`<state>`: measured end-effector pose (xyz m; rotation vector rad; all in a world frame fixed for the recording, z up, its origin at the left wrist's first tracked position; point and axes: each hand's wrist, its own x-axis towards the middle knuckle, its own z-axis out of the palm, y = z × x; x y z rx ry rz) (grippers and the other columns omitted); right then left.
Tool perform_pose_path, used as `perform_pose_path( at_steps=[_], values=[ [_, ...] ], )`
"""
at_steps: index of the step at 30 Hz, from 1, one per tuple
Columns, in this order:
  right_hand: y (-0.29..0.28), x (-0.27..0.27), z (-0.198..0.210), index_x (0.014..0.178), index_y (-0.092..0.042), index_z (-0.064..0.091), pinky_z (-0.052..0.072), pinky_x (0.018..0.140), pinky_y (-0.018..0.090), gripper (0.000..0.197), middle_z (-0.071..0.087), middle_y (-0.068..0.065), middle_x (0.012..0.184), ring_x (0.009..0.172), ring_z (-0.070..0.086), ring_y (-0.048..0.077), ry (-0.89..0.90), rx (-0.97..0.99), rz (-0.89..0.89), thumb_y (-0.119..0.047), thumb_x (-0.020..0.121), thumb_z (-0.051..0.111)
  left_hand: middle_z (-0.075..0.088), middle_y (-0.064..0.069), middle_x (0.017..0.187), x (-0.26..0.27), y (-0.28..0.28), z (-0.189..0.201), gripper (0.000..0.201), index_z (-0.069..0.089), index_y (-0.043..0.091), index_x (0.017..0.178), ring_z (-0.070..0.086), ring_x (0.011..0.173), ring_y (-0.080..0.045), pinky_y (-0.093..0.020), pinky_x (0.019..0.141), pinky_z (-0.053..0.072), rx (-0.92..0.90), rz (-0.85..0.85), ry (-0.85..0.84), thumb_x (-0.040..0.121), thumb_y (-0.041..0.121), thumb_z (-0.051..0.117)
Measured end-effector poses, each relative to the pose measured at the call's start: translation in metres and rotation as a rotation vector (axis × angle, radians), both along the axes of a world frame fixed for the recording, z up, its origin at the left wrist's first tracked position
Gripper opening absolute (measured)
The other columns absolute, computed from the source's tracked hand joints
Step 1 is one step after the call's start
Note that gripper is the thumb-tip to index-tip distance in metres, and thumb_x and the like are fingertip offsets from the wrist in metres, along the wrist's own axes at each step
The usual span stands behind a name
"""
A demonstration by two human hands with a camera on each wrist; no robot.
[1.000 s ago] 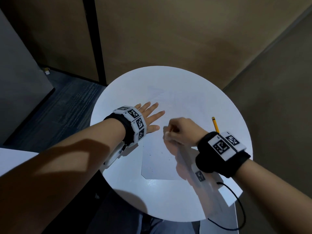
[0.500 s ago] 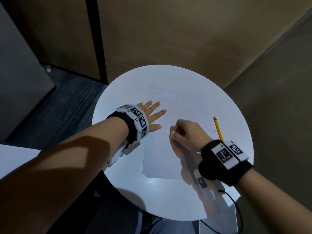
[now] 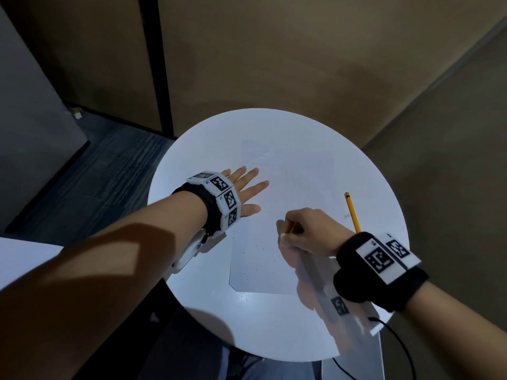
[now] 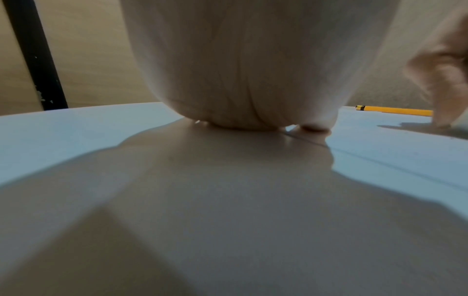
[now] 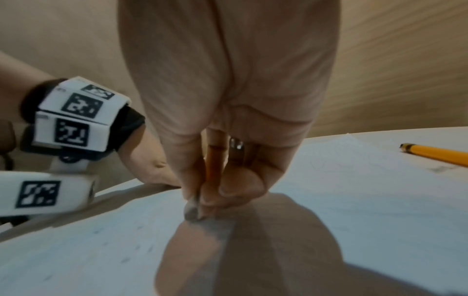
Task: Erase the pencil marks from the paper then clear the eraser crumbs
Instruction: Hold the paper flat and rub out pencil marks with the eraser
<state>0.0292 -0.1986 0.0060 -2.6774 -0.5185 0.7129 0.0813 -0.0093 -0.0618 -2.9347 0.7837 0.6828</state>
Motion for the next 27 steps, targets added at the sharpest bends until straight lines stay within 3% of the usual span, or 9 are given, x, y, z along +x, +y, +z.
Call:
perform_pose_path(
  at_steps=[5, 11, 16, 19, 23, 27],
  values=[
    [0.008, 0.013, -0.007, 0.078, -0.016, 0.051, 0.037, 0.055, 0.002, 0.013, 0.047, -0.013, 0.069, 0.062, 0.043, -0.002, -0.14, 0.129, -0.22, -0.017, 0.088, 0.059, -0.024, 0.001, 0.156, 0.001, -0.002, 0.0, 0.063, -0.016, 0.035, 0.147, -0.015, 0.145, -0.022, -0.039, 0.116, -0.005, 0.006, -0.002, -0.001, 0.098, 0.055, 0.018],
    [0.001, -0.008, 0.002, 0.064, -0.028, 0.042, 0.035, 0.053, 0.009, 0.031, 0.047, -0.014, 0.068, 0.062, 0.044, -0.001, 0.031, 0.01, 0.001, -0.017, 0.088, 0.058, -0.023, 0.001, 0.156, 0.001, 0.001, -0.003, 0.064, -0.016, 0.035, 0.147, -0.014, 0.145, -0.022, -0.039, 0.115, -0.006, 0.002, -0.008, -0.012, 0.097, 0.056, 0.017],
    [0.011, 0.017, -0.007, 0.081, -0.014, 0.055, 0.035, 0.051, 0.008, 0.009, 0.057, -0.006, 0.077, 0.066, 0.051, 0.005, -0.101, 0.158, -0.234, -0.019, 0.086, 0.061, -0.024, 0.002, 0.156, 0.003, 0.0, -0.004, 0.063, -0.018, 0.037, 0.146, -0.016, 0.145, -0.021, -0.039, 0.115, -0.007, -0.006, -0.003, -0.008, 0.097, 0.057, 0.016],
    [0.013, 0.005, -0.015, 0.079, -0.015, 0.05, 0.036, 0.054, 0.006, 0.013, 0.05, -0.013, 0.07, 0.066, 0.047, 0.006, -0.172, 0.16, -0.192, -0.017, 0.088, 0.058, -0.025, 0.002, 0.156, 0.002, -0.001, -0.004, 0.063, -0.018, 0.037, 0.146, -0.016, 0.145, -0.021, -0.038, 0.115, -0.007, -0.002, -0.006, -0.01, 0.097, 0.057, 0.017],
    [0.009, -0.003, -0.007, 0.064, -0.024, 0.044, 0.037, 0.056, 0.006, 0.028, 0.046, -0.014, 0.066, 0.063, 0.044, 0.006, -0.06, 0.058, -0.022, -0.016, 0.086, 0.059, -0.024, 0.002, 0.156, 0.002, 0.001, -0.005, 0.064, -0.016, 0.037, 0.147, -0.016, 0.145, -0.022, -0.039, 0.115, -0.008, -0.019, -0.003, -0.005, 0.097, 0.057, 0.018],
    [0.015, 0.021, -0.007, 0.076, -0.015, 0.054, 0.037, 0.053, 0.002, 0.013, 0.049, -0.013, 0.067, 0.062, 0.046, 0.002, -0.127, 0.144, -0.191, -0.019, 0.085, 0.062, -0.024, 0.002, 0.156, 0.004, 0.001, -0.007, 0.063, -0.018, 0.037, 0.146, -0.016, 0.145, -0.022, -0.039, 0.115, -0.007, -0.015, -0.004, -0.023, 0.097, 0.057, 0.016]
  ],
)
